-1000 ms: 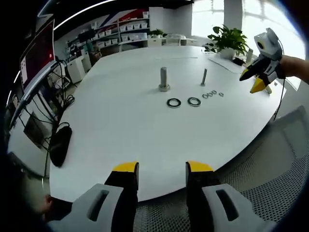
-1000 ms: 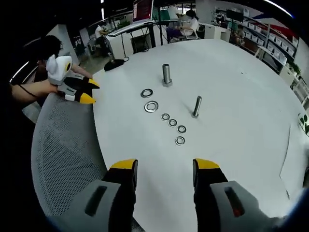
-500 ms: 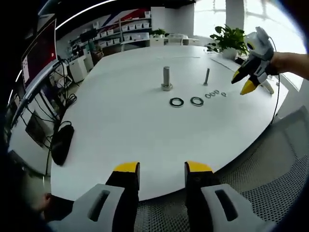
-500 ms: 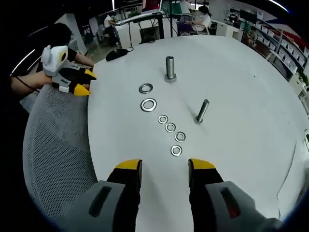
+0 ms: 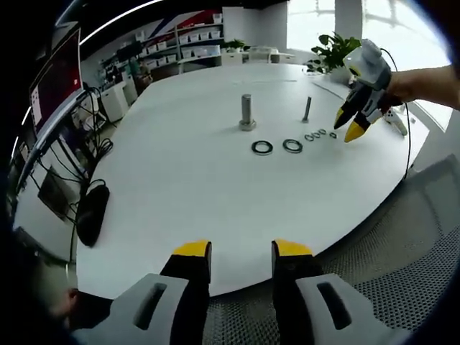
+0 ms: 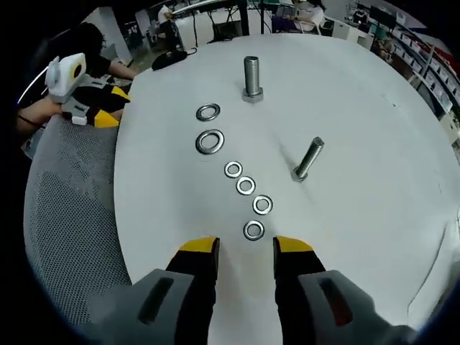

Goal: Place the washer onto the threaded stud by aligning its center hole with the stud, sliding it down to the base, and recovering from edge contact or off-axis alignment until the washer reaches the visible bottom stop.

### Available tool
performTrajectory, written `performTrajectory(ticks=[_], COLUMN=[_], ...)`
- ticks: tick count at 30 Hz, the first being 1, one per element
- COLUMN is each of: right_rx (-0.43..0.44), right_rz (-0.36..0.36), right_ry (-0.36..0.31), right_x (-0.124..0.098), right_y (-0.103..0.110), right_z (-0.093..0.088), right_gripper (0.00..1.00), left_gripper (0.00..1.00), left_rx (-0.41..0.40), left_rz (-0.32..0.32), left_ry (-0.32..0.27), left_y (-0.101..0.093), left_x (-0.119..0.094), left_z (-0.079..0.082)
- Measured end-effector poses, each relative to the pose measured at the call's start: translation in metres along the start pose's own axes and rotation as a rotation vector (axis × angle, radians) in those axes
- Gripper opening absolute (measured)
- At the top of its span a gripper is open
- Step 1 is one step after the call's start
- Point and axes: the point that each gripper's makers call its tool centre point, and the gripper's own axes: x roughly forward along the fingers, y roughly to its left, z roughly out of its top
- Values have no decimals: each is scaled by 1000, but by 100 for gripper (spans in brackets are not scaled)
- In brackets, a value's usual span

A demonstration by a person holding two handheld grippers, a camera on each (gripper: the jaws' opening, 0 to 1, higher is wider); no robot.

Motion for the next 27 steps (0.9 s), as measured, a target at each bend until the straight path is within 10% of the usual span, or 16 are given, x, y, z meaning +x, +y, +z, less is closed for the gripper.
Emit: performTrajectory(ticks=[11, 27], right_rx=[-175, -184], right_rz=[-19, -12], right_ry=[134, 162], right_x=[4, 5], right_y=[-3, -1], right_z=[-1, 2], right_gripper=[27, 24], left_gripper=[27, 27], left_rx=[12, 13], left_rz=[2, -1], left_ry=[6, 9], left_y=[1, 0], left_x=[1, 1], left_z=[-1, -1])
